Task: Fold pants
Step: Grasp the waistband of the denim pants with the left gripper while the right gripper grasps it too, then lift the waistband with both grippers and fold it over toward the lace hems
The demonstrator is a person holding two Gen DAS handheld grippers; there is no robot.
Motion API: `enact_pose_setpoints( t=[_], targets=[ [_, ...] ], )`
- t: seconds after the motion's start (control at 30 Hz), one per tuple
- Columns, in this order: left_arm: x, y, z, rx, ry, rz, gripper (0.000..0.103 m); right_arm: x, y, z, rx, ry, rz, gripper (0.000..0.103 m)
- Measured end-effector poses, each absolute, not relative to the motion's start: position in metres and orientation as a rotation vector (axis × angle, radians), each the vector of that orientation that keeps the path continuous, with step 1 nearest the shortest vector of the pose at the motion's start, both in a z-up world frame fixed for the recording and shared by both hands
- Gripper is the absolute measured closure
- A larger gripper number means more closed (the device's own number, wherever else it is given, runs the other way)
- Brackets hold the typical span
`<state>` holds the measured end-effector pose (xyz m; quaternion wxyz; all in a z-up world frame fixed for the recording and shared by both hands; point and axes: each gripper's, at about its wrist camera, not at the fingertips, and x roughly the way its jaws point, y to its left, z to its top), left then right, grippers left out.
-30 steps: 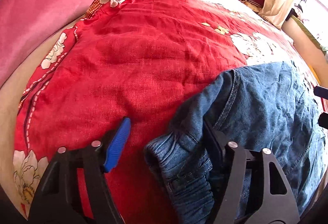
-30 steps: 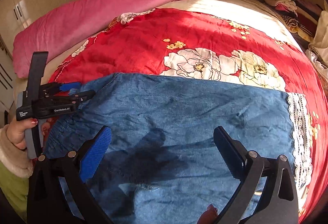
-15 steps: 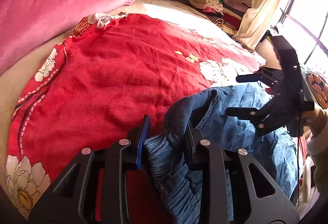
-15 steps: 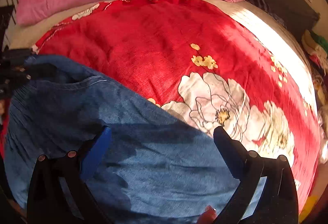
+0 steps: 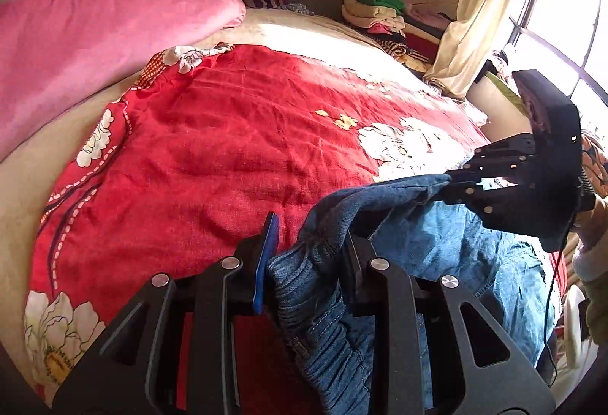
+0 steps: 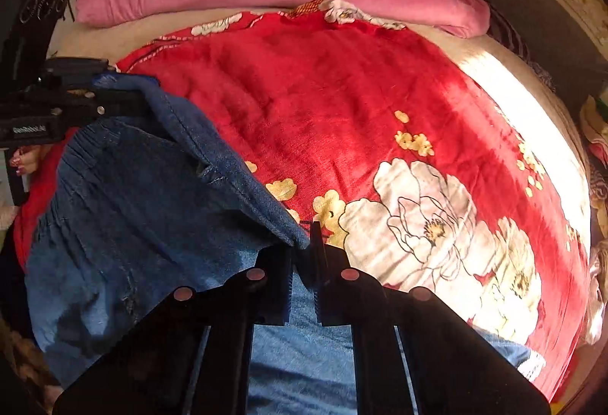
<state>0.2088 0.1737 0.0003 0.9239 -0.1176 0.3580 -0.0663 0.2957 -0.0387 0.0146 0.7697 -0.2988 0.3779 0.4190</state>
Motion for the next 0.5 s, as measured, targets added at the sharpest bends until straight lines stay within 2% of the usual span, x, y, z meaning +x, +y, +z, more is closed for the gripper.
enact_pose_setpoints(
  t=[0.23, 0.5],
  targets=[
    [0.179, 0.152, 0.027, -0.149, 0.663, -0.186, 0.082, 0.235, -0.074, 0.051, -0.525, 0.773, 0.854, 0.095],
    [0.118, 0.130, 0.041, -0.075, 0.614, -0.253, 0.082, 0.172, -0.112, 0.052, -0.397, 0.801, 0.847, 0.095]
  ],
)
